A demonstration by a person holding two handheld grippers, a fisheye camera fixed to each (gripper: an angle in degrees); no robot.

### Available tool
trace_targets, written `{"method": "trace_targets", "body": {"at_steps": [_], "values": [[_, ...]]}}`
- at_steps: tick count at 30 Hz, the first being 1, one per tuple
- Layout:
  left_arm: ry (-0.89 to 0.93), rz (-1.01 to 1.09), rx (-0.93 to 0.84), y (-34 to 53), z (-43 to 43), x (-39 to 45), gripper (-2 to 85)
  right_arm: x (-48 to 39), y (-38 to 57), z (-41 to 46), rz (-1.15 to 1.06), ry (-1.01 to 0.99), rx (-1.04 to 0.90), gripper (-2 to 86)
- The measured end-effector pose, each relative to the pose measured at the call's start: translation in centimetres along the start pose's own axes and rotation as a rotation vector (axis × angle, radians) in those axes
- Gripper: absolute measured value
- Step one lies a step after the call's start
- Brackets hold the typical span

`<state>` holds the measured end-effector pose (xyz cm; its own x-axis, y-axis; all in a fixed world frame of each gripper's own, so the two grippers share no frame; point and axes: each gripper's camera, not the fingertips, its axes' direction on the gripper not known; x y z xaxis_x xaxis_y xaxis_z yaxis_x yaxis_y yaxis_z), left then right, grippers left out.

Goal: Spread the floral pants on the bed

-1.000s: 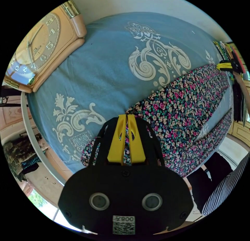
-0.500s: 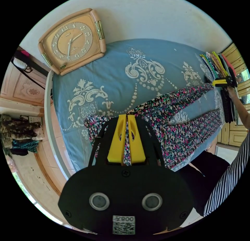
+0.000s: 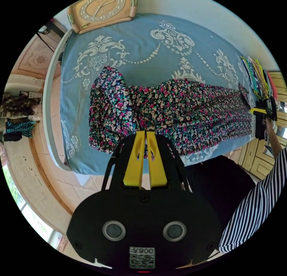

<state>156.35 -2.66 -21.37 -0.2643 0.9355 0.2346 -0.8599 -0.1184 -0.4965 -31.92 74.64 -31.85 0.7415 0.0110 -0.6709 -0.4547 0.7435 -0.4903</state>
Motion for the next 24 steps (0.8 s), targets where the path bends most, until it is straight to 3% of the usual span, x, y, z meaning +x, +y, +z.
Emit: {"method": "trace_targets", "body": {"at_steps": [24], "values": [[-0.011, -0.054, -0.317, -1.1, 23.3, 3.6, 1.3, 6.2, 15.4, 13.3, 0.179, -0.092, -0.021, 0.5]]}}
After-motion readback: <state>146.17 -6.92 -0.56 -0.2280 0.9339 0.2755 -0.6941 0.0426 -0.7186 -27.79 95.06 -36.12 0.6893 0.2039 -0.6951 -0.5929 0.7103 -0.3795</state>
